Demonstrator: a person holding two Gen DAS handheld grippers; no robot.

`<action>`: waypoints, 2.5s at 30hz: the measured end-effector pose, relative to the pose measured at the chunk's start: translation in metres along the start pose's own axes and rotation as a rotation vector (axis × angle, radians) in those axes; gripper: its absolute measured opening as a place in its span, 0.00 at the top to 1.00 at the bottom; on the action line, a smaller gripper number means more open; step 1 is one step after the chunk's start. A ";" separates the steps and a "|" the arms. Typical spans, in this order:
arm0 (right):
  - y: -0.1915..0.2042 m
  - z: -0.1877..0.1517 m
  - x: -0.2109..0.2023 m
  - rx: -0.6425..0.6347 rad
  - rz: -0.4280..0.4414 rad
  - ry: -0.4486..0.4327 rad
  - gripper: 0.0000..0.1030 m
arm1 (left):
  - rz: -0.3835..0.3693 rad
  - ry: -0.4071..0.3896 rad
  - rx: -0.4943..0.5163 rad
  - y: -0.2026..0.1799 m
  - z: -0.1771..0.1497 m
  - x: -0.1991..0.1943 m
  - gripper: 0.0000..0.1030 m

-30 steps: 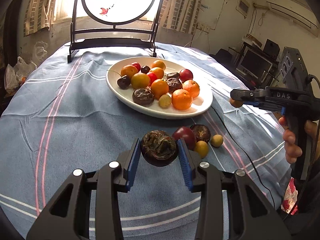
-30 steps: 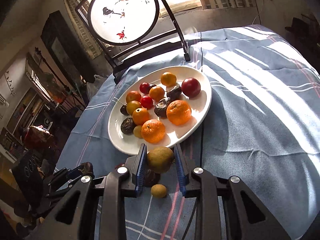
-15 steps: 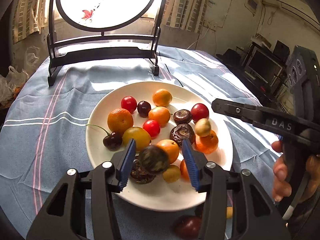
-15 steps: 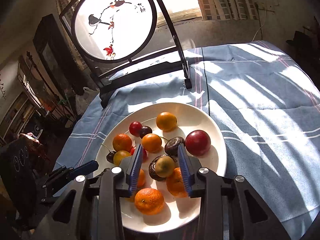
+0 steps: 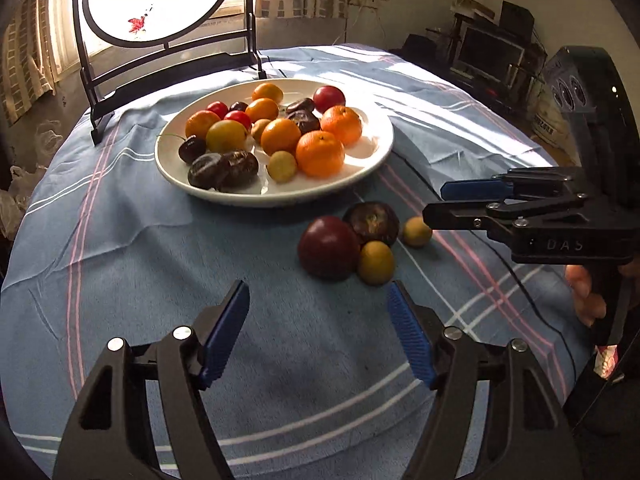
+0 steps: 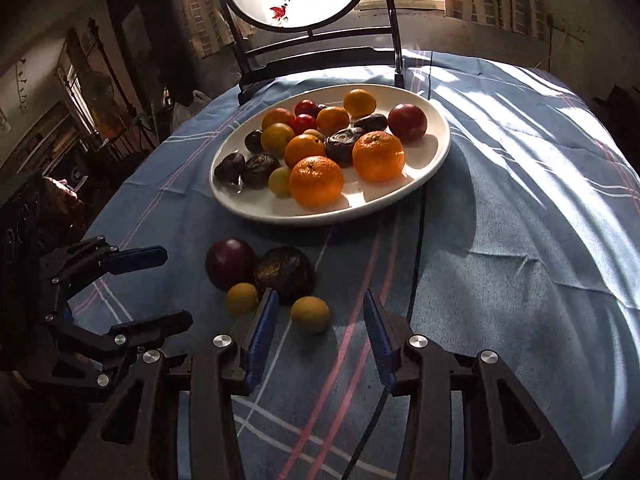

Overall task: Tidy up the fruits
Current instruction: 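Grasp a yellow-brown fruit with the left tool while the right tool grasps a small yellow fruit, then lower both held fruits onto the plate and open both tools, then grasp the last dark red plum with the left tool while the right tool grasps a brown dried fruit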

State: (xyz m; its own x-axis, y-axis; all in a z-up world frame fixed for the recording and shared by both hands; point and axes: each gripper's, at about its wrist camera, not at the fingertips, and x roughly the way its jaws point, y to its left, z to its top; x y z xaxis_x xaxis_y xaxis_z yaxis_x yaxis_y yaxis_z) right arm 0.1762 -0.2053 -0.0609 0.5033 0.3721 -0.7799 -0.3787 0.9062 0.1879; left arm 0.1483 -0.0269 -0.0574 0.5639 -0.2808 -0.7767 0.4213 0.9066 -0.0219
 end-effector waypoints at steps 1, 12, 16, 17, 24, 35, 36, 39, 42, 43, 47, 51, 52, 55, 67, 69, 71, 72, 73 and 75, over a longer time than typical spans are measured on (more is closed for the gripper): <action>0.003 -0.004 0.003 -0.017 -0.012 0.009 0.58 | 0.014 0.003 0.012 -0.003 -0.004 0.001 0.33; 0.005 -0.001 0.019 -0.014 -0.024 0.016 0.77 | 0.010 0.034 0.007 -0.021 0.001 0.016 0.46; -0.017 -0.008 -0.010 0.065 0.000 -0.113 0.77 | -0.025 0.033 0.013 -0.036 0.007 0.022 0.49; -0.025 -0.009 -0.014 0.094 0.006 -0.130 0.77 | -0.029 0.035 0.013 -0.039 0.010 0.025 0.51; -0.055 -0.016 -0.020 0.240 0.100 -0.168 0.77 | -0.022 0.063 -0.061 -0.033 0.025 0.044 0.71; -0.055 -0.017 -0.024 0.238 0.124 -0.186 0.77 | -0.039 -0.003 -0.097 -0.023 0.014 0.019 0.77; -0.054 -0.017 -0.024 0.236 0.123 -0.184 0.77 | -0.040 -0.020 -0.109 -0.020 0.012 0.012 0.77; -0.048 -0.015 -0.023 0.211 0.112 -0.168 0.77 | -0.048 -0.074 -0.151 -0.003 0.008 -0.009 0.77; -0.040 0.000 -0.022 0.178 0.106 -0.151 0.77 | -0.038 -0.122 -0.163 0.014 0.015 -0.023 0.77; -0.037 0.009 -0.026 0.170 0.107 -0.156 0.77 | -0.035 -0.131 -0.165 0.019 0.020 -0.025 0.77; -0.027 0.052 -0.039 0.143 0.105 -0.191 0.77 | -0.010 -0.164 -0.147 0.034 0.049 -0.025 0.77; -0.025 0.098 -0.026 0.136 0.089 -0.196 0.77 | -0.008 -0.163 -0.131 0.040 0.077 -0.008 0.77; -0.026 0.108 -0.018 0.144 0.090 -0.189 0.77 | -0.006 -0.160 -0.127 0.040 0.083 -0.002 0.77; -0.029 0.130 0.006 0.164 0.085 -0.173 0.77 | 0.000 -0.146 -0.124 0.040 0.096 0.017 0.76; -0.034 0.092 0.001 0.206 0.058 -0.186 0.51 | 0.013 -0.140 -0.161 0.058 0.075 0.013 0.29; -0.029 0.068 -0.009 0.191 0.061 -0.197 0.45 | 0.026 -0.108 -0.101 0.048 0.056 0.010 0.24; -0.024 0.047 -0.014 0.170 0.055 -0.203 0.43 | 0.032 -0.069 -0.058 0.039 0.040 0.014 0.22; -0.023 0.038 -0.014 0.169 0.051 -0.201 0.43 | 0.034 -0.054 -0.047 0.036 0.035 0.016 0.22; -0.023 0.032 -0.013 0.176 0.054 -0.196 0.43 | 0.036 -0.040 -0.039 0.034 0.031 0.019 0.22; -0.022 0.023 -0.011 0.188 0.075 -0.185 0.43 | 0.047 -0.005 -0.037 0.032 0.028 0.028 0.22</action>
State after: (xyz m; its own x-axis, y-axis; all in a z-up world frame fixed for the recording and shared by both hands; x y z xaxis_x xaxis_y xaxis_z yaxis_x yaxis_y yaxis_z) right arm 0.1974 -0.2249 -0.0430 0.6188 0.4543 -0.6408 -0.2785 0.8897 0.3618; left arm 0.1976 -0.0144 -0.0618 0.5863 -0.2388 -0.7741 0.3677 0.9299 -0.0083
